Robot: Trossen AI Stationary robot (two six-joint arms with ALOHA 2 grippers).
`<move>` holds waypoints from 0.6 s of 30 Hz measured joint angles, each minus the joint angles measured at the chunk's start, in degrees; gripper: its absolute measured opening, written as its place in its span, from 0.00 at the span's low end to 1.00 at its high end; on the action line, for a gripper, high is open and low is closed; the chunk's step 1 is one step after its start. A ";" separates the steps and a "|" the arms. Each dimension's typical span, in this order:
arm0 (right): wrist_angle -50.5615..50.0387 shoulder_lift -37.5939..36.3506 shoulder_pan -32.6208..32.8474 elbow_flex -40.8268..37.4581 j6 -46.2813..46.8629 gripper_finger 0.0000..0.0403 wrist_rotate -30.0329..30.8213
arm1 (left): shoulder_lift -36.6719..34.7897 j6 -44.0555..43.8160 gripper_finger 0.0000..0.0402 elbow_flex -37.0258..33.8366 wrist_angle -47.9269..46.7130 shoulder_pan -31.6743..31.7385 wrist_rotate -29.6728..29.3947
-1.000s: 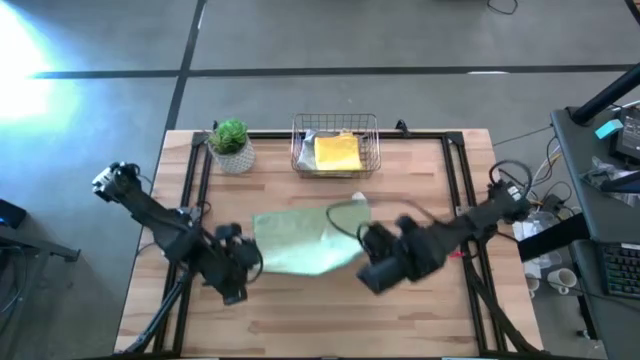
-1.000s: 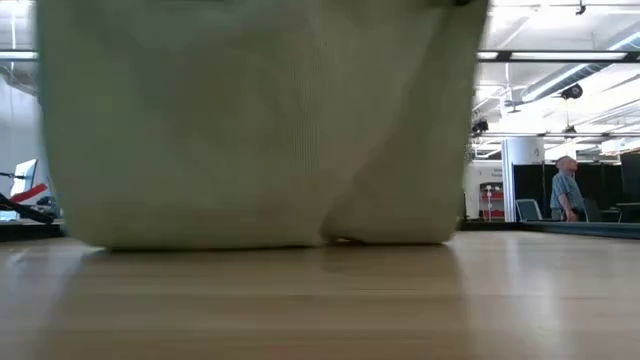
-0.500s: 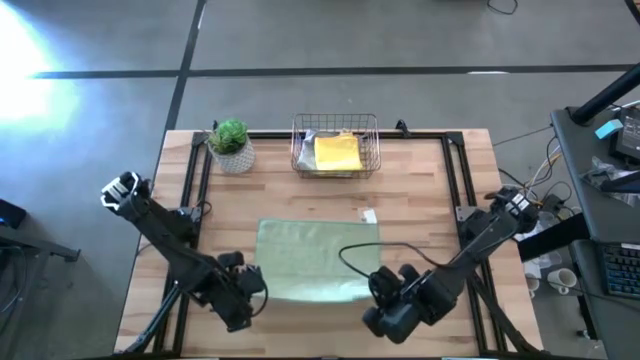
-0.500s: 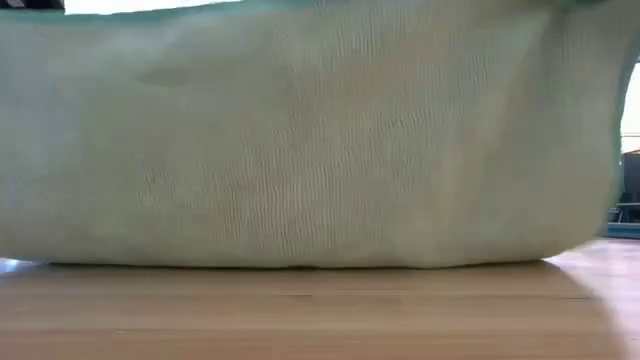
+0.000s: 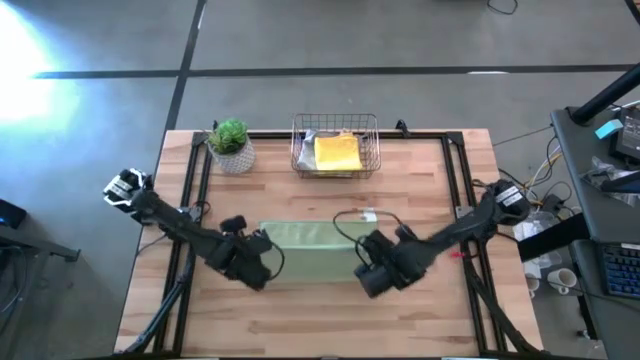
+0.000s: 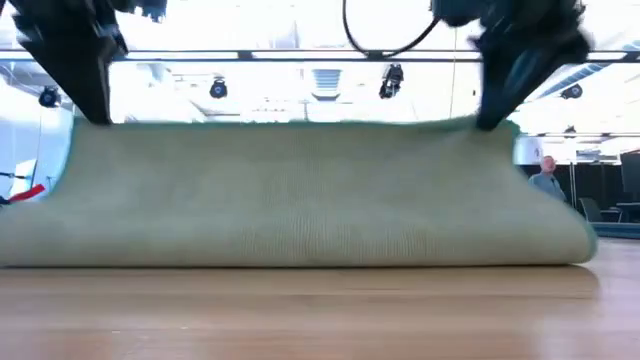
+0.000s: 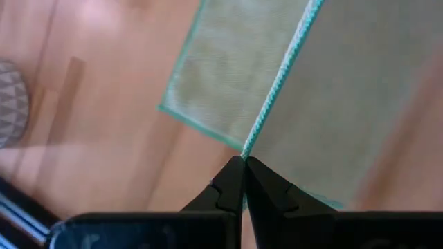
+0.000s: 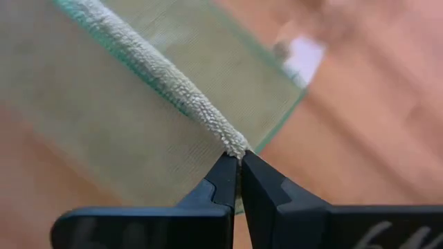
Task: Fold microfiber towels
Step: Fold the green towel
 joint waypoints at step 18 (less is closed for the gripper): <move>5.57 0.00 -9.36 -6.22 -9.59 0.05 0.14 | 0.26 6.69 0.00 -5.27 1.37 11.04 1.68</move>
